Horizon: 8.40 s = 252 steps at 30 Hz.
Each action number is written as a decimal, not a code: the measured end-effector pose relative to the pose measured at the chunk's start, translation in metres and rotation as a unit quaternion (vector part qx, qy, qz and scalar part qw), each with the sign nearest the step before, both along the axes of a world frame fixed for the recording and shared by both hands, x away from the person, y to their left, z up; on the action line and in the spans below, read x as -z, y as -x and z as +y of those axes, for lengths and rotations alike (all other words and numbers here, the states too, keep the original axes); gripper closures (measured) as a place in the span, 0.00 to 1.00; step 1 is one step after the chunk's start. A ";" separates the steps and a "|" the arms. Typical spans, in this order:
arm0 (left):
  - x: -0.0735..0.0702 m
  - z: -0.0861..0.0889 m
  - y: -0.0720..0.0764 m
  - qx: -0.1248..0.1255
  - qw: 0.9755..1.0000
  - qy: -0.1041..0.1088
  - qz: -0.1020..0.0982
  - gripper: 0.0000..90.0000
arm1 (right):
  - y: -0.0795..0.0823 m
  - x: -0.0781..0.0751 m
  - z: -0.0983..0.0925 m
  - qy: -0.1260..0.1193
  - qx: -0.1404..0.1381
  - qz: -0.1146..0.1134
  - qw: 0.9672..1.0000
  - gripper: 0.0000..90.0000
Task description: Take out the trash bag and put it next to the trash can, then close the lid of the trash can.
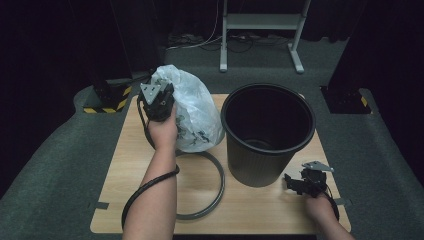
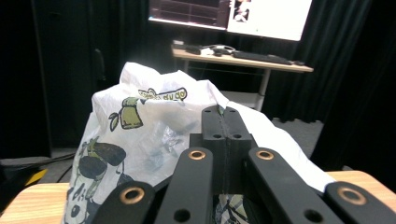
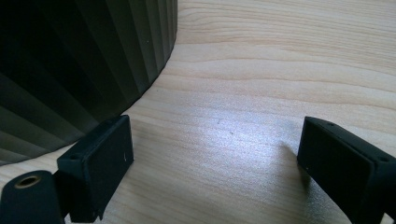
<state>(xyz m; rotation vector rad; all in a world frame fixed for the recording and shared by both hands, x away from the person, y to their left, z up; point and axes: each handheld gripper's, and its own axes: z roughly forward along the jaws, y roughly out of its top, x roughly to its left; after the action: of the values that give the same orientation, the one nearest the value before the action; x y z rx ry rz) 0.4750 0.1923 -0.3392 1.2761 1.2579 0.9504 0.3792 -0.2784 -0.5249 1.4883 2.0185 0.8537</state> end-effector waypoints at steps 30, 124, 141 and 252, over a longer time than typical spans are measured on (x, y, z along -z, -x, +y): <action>0.029 -0.056 -0.050 -0.037 0.999 -0.006 0.023 1.00 | 0.002 0.000 0.003 -0.005 -0.006 0.003 1.000 0.12; 0.091 0.032 0.112 0.119 0.973 -0.054 0.191 0.13 | 0.001 0.000 0.004 -0.005 -0.014 0.004 1.000 0.12; 0.129 0.059 0.118 0.104 0.953 -0.095 0.270 0.12 | -0.001 0.000 0.004 -0.004 -0.021 0.003 1.000 0.11; 0.143 0.077 0.053 0.070 0.753 -0.061 0.652 0.87 | -0.005 0.000 0.006 -0.002 -0.041 0.004 0.999 0.12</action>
<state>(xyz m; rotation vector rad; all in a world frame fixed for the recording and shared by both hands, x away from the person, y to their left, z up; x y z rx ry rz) 0.4218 0.2690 -0.4823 2.2243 2.0685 -0.1639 0.3840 -0.2724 -0.5245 1.4221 2.0966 0.8871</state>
